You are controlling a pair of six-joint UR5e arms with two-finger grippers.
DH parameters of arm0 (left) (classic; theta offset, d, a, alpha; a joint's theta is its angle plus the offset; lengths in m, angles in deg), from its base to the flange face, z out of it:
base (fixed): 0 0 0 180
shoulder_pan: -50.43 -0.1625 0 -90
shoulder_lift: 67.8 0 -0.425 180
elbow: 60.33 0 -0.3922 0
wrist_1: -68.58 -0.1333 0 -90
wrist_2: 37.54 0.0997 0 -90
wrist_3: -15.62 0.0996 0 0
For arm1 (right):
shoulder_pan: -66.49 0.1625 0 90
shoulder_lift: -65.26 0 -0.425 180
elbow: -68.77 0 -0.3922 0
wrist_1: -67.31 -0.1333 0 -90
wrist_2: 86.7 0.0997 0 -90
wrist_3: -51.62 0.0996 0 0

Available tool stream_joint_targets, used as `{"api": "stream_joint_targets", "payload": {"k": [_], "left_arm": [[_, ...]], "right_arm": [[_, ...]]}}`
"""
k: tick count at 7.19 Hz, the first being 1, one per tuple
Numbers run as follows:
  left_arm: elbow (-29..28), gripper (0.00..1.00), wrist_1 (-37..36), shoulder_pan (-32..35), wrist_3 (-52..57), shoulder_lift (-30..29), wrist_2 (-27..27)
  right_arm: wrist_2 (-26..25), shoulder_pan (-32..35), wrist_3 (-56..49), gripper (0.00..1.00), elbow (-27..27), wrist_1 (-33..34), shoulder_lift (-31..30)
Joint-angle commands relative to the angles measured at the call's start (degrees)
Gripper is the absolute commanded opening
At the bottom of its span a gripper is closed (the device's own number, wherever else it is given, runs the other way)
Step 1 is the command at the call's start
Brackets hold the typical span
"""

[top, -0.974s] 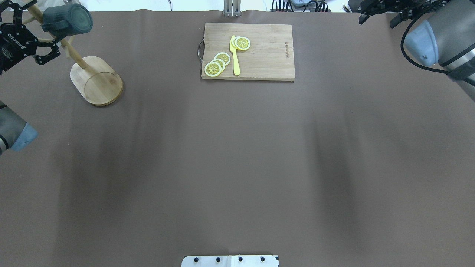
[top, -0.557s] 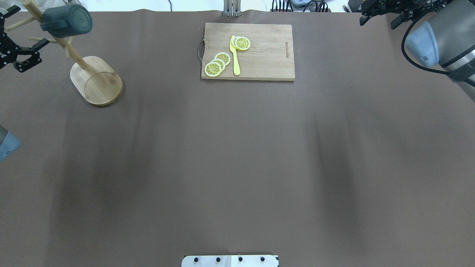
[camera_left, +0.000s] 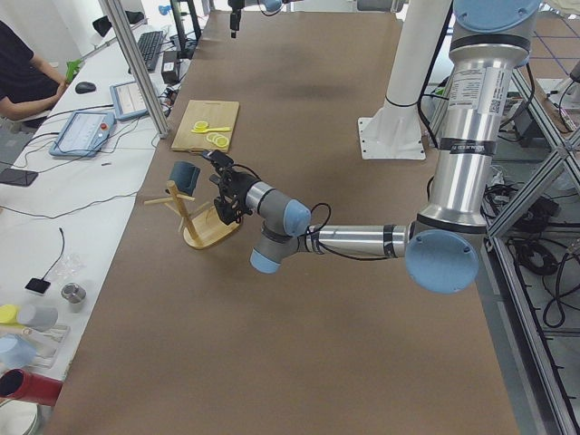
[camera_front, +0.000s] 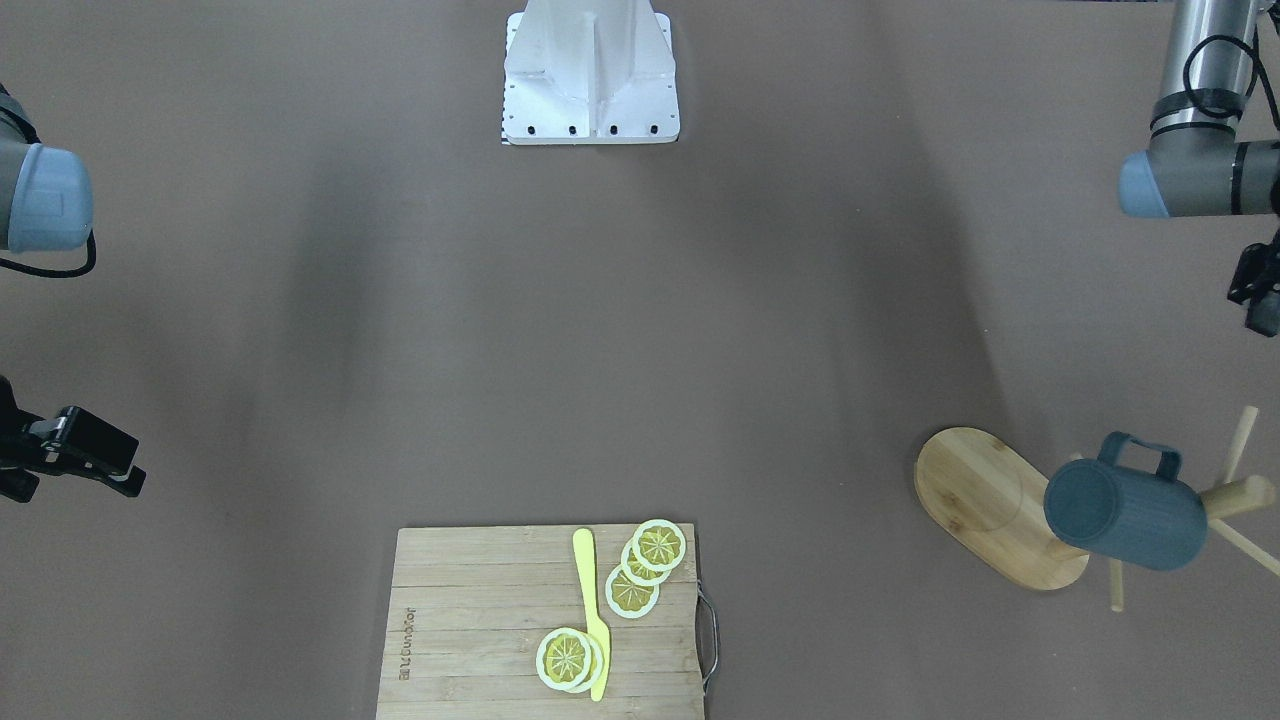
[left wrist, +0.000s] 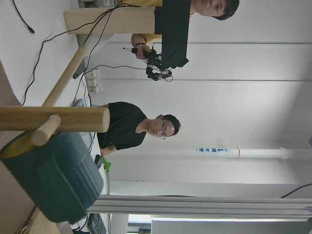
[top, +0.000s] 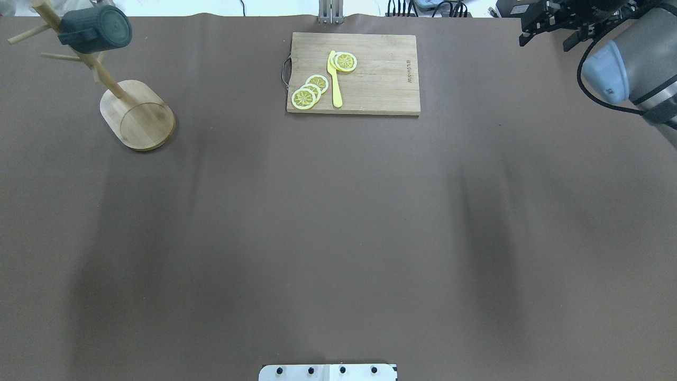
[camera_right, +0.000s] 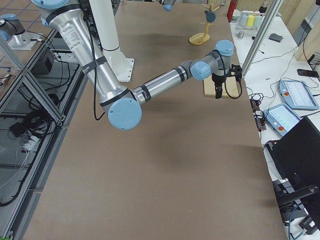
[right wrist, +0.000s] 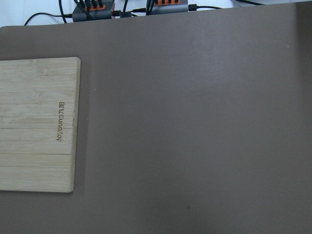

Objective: Hang cup on storage rack
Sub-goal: 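Open the left gripper and withdraw it from the hung mug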

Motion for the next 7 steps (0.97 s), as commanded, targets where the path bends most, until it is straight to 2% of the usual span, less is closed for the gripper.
{"api": "stream_joint_targets", "payload": {"k": [1,2,4,7], "left_arm": [[7.3,0.98,-9.3,4.6,23.4,1.0,-0.1],[10.5,0.98,-13.7,5.5,34.8,3.1,-0.1],[10.7,0.98,-20.0,8.4,58.3,6.9,-0.1],[10.3,0.98,-35.4,11.5,90.2,13.0,-0.5]], "right_arm": [[-2.3,0.1,-0.3,0.99,0.4,0.0,-2.3],[-3.0,0.2,-0.4,0.99,0.5,0.0,-2.9],[-5.1,1.2,-1.1,0.99,0.5,0.0,-4.4],[-4.9,3.2,-4.2,0.99,-0.1,0.0,-6.9]]}}
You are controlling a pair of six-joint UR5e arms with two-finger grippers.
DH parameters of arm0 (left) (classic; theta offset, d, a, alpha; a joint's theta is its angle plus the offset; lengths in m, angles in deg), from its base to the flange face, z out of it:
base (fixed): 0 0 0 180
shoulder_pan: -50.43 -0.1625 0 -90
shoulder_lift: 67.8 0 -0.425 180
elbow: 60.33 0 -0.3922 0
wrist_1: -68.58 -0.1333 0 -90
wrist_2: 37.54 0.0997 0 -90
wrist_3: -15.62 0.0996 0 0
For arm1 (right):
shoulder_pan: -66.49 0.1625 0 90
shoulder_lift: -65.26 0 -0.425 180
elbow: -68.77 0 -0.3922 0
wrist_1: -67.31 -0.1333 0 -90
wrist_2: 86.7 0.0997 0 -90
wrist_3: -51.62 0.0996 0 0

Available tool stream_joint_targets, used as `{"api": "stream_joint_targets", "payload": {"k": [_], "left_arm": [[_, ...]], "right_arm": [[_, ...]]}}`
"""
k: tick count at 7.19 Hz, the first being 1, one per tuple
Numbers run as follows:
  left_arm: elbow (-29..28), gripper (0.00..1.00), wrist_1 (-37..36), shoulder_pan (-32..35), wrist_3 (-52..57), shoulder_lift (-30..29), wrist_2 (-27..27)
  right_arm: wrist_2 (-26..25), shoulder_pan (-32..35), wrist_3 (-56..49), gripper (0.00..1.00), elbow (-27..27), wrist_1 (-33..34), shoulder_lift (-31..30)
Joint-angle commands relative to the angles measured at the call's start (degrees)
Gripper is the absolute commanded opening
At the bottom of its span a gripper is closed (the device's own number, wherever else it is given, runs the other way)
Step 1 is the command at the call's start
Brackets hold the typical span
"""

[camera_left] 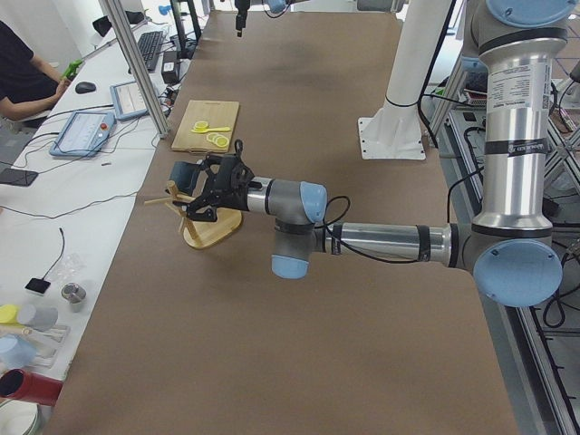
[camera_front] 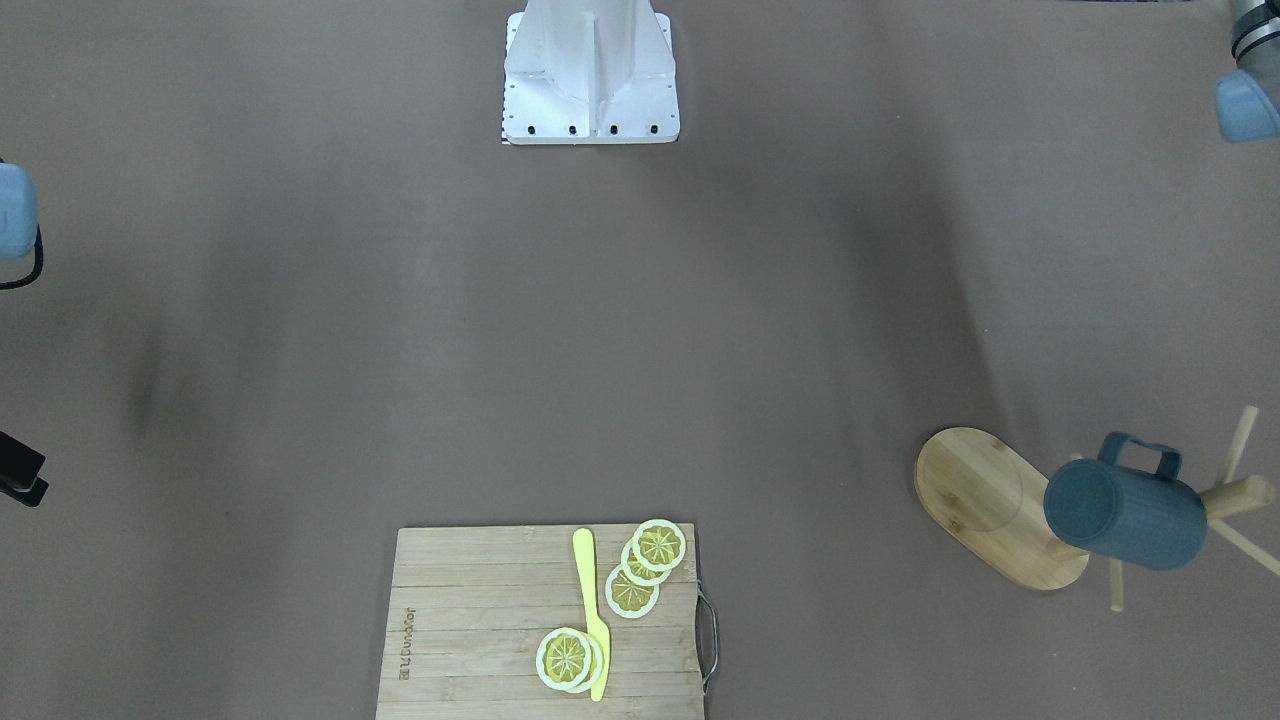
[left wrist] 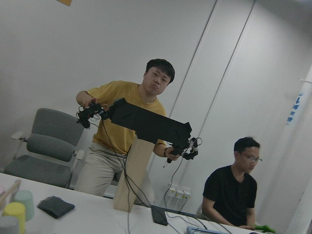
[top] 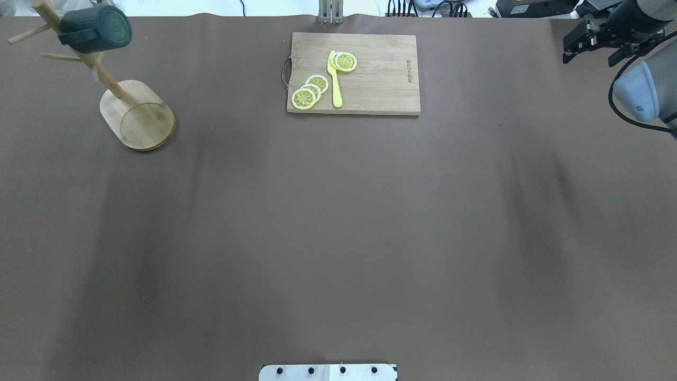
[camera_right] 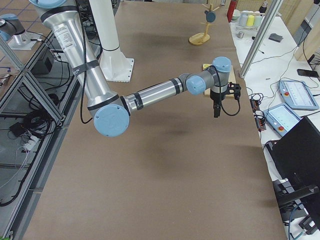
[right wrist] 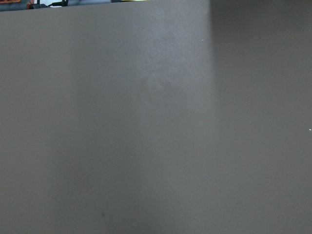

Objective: Hang cup on storage rack
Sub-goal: 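Open the left gripper and withdraw it from the hung mug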

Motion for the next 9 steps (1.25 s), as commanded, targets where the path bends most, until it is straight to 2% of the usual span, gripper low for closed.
{"api": "stream_joint_targets", "payload": {"k": [1,3,4,6,8,9], "left_arm": [[0.1,0.98,-12.0,1.8,16.6,2.3,-1.0],[0.1,0.98,-24.3,9.1,28.1,1.2,-9.5],[0.1,0.98,-28.9,10.3,35.0,1.1,-10.3],[0.1,0.98,-36.7,10.4,38.0,1.5,-12.5],[0.3,0.98,-45.2,13.3,39.6,-0.5,-20.6],[1.5,0.98,-51.8,15.2,43.0,-2.3,-23.8]], "right_arm": [[0.7,2.0,-1.1,0.99,-0.8,0.0,-2.2],[0.8,5.4,-7.3,0.99,-1.0,0.1,-5.7],[0.7,7.2,-10.6,1.0,-0.9,0.0,-8.4],[2.0,10.2,-13.6,1.0,-1.9,0.1,-15.1],[6.4,15.5,-17.7,1.0,-2.5,0.0,-20.9],[7.6,17.8,-20.0,1.0,-2.5,0.0,-23.5]]}}
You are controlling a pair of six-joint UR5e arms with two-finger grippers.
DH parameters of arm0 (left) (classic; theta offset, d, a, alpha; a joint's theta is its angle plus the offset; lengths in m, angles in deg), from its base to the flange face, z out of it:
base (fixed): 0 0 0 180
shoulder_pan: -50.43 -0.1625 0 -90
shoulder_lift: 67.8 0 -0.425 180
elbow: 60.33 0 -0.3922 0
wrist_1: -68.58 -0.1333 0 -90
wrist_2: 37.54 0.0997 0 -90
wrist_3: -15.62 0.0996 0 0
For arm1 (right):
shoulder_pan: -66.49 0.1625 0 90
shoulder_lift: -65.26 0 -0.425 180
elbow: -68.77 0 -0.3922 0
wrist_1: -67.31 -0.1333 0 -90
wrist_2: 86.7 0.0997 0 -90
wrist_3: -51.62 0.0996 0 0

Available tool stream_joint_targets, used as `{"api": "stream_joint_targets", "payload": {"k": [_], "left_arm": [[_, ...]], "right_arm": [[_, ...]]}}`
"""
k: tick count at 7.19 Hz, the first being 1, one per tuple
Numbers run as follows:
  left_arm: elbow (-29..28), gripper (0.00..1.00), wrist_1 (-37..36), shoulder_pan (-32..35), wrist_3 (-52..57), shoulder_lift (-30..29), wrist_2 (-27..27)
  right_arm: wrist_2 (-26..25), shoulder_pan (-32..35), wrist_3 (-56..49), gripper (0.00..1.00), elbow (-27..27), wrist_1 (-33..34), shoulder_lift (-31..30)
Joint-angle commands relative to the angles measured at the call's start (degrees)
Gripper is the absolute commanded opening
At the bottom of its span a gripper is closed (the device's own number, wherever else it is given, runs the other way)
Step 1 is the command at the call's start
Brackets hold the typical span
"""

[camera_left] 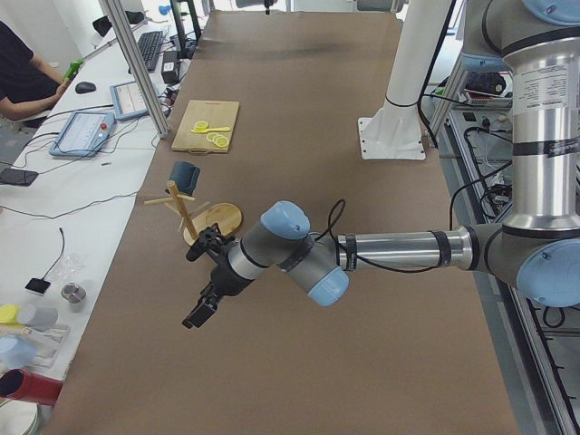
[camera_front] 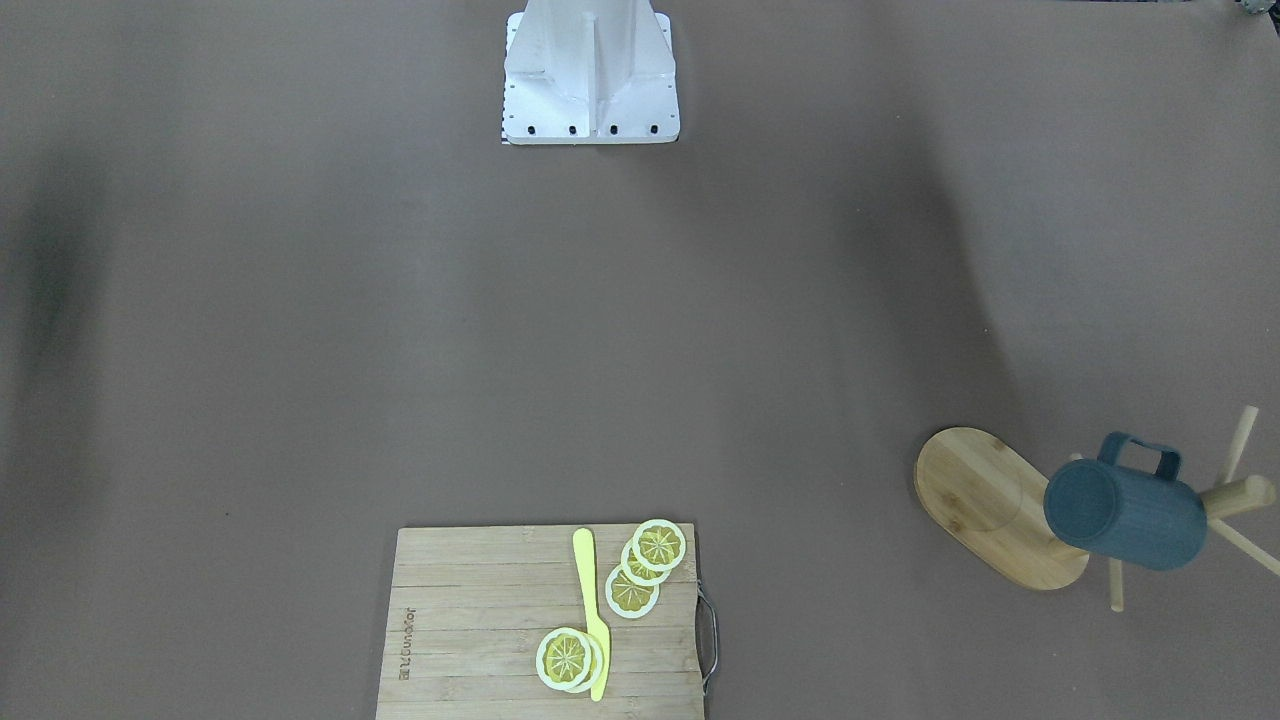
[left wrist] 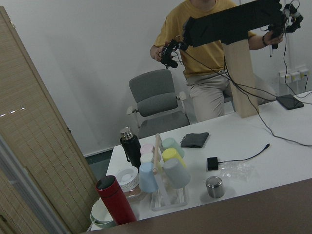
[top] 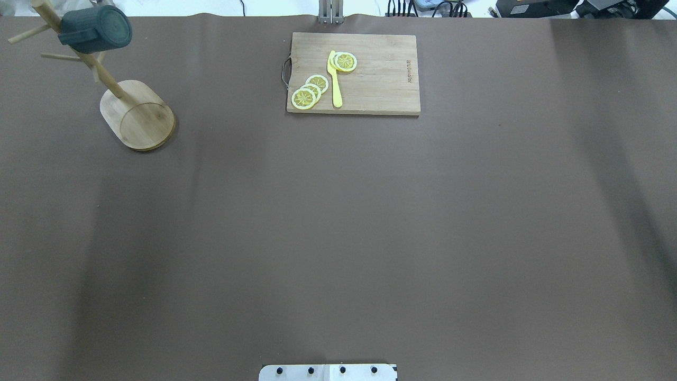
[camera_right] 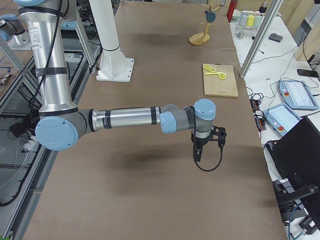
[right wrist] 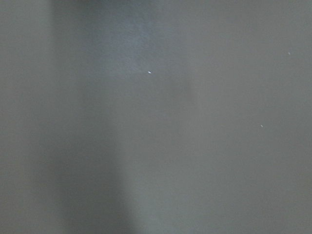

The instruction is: Hang cup on storage rack

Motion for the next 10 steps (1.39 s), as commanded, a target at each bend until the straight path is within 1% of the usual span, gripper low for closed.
{"api": "stream_joint_targets", "payload": {"k": [1,2,3,4,5,6,7,8,9,10], "left_arm": [[3.1,0.98,-15.2,2.3,4.5,-3.6,-5.6],[3.7,0.98,-19.7,2.2,4.5,-4.6,-6.1],[3.1,0.98,-20.6,2.2,4.1,-4.1,-9.5],[2.3,0.98,-20.2,2.2,3.7,-2.7,-16.5],[1.4,0.98,-19.9,2.1,4.2,-1.8,-19.8],[1.1,0.98,-19.4,2.1,4.3,-1.2,-19.7],[-3.4,0.98,-15.2,1.9,4.3,-0.9,-19.5],[-9.6,0.98,-6.8,1.1,4.3,-1.1,-18.9],[-9.2,0.98,-7.6,0.9,3.6,-2.3,-19.5],[-4.3,0.98,-18.0,-0.2,1.0,-4.0,-20.1]], "right_arm": [[3.3,4.7,-3.1,1.0,-0.1,0.1,-5.0],[3.4,5.6,-3.1,1.0,-0.1,0.1,-6.0],[3.7,5.8,-3.1,1.0,-0.1,0.0,-6.5],[4.4,5.8,-3.1,1.0,-0.1,-0.1,-6.6],[4.6,5.8,-3.1,1.0,-0.1,-0.2,-6.5],[4.6,5.9,-3.1,1.0,-0.1,-0.2,-6.3],[4.6,5.9,-3.1,1.0,-0.2,-0.1,-6.0],[4.7,5.9,-3.1,1.0,-0.2,-0.1,-6.0],[4.7,5.9,-3.1,1.0,-0.6,-0.1,-6.4],[4.7,5.9,-3.1,1.0,-0.9,-0.1,-6.5]]}}
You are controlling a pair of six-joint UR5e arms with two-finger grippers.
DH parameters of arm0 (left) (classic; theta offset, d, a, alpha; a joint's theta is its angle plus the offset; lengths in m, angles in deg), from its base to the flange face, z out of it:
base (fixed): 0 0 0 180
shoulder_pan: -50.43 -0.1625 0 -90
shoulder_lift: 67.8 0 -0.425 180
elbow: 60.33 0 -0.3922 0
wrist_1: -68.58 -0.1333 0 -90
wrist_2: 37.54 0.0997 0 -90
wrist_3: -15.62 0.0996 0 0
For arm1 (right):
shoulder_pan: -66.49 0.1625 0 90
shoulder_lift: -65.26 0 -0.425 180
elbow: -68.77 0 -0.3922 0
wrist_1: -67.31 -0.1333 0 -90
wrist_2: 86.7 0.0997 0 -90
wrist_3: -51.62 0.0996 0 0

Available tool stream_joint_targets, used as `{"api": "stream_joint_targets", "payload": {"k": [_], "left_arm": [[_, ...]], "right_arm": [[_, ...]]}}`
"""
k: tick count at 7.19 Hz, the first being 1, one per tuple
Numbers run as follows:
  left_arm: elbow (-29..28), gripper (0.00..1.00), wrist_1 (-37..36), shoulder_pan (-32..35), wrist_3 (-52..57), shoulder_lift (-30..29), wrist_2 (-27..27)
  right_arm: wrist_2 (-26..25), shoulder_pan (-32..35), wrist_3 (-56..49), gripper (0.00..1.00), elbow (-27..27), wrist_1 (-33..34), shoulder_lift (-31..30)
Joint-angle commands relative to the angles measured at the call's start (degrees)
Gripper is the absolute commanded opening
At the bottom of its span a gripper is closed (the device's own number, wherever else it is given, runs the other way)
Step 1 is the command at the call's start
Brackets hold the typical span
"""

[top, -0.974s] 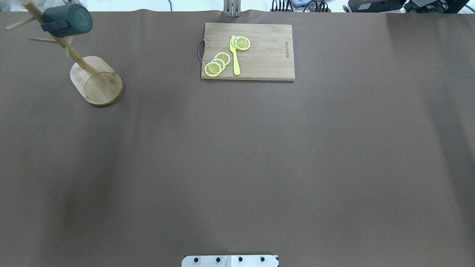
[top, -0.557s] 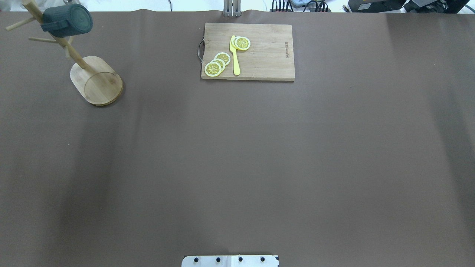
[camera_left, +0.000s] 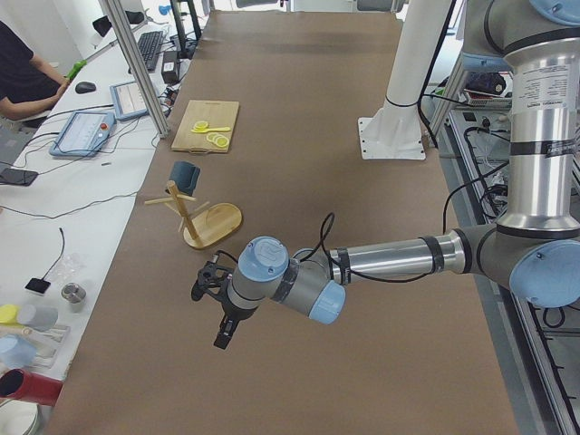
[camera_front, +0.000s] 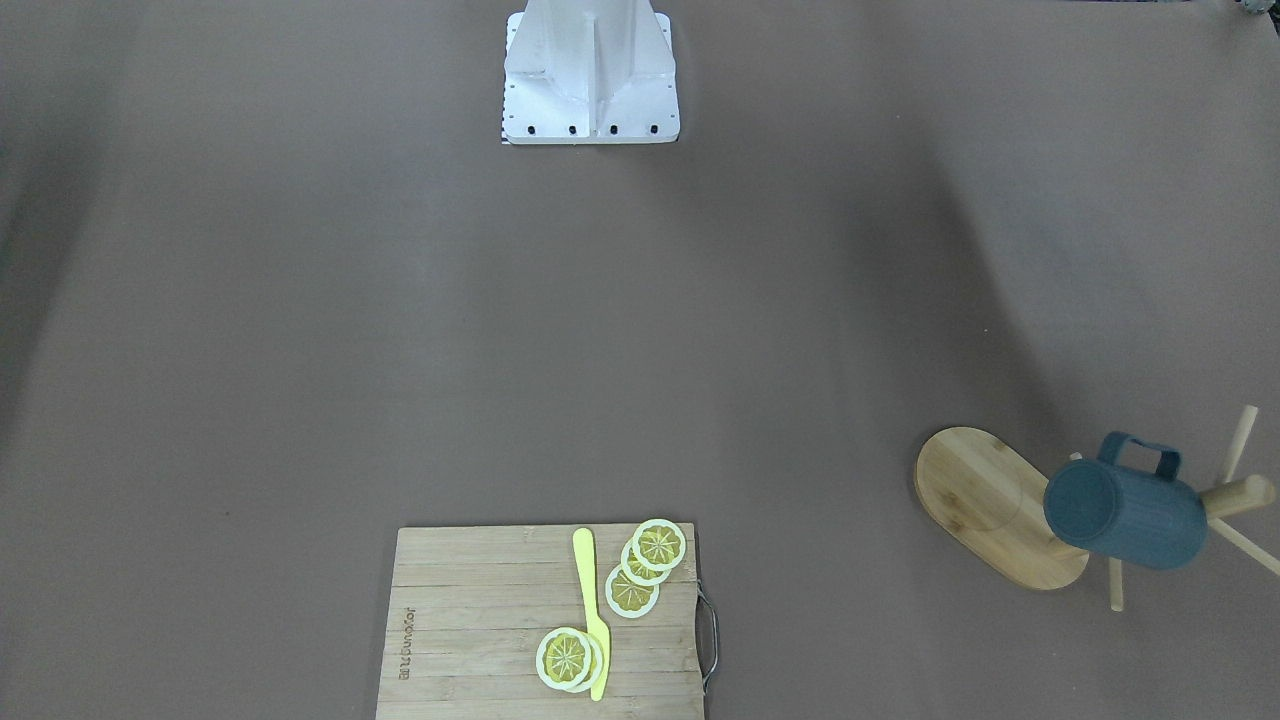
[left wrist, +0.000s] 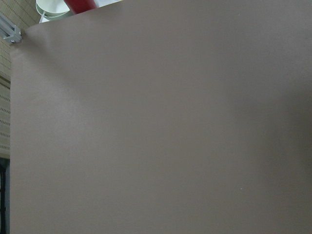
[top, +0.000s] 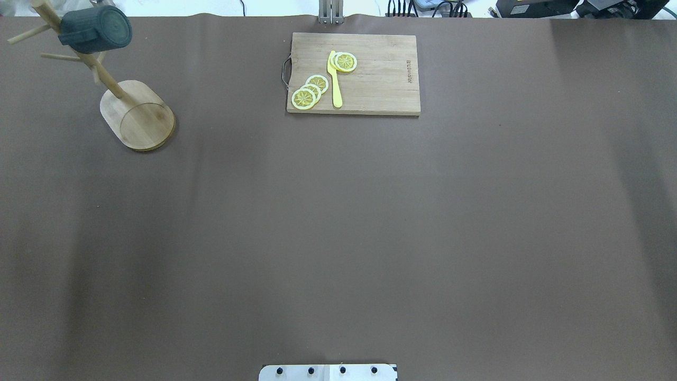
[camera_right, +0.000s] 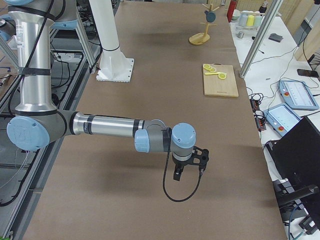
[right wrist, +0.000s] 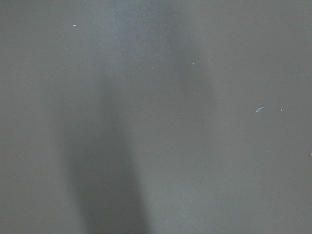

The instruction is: Hang cup on storage rack

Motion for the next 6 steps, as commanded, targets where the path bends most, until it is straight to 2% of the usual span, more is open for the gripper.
{"api": "stream_joint_targets", "payload": {"k": [1,2,6], "left_arm": [[10.9,0.98,-23.4,-2.2,-3.4,-3.3,-1.8],[16.0,0.98,-31.0,-2.4,-3.1,-2.7,-2.1],[17.1,0.98,-30.8,-2.4,-3.0,2.2,-3.9]], "right_arm": [[0.0,0.0,0.0,1.0,-0.3,0.1,-0.5],[0.0,0.0,0.3,1.0,-0.6,0.0,-0.8],[0.0,-0.1,0.6,1.0,-0.5,0.2,-0.1]]}}
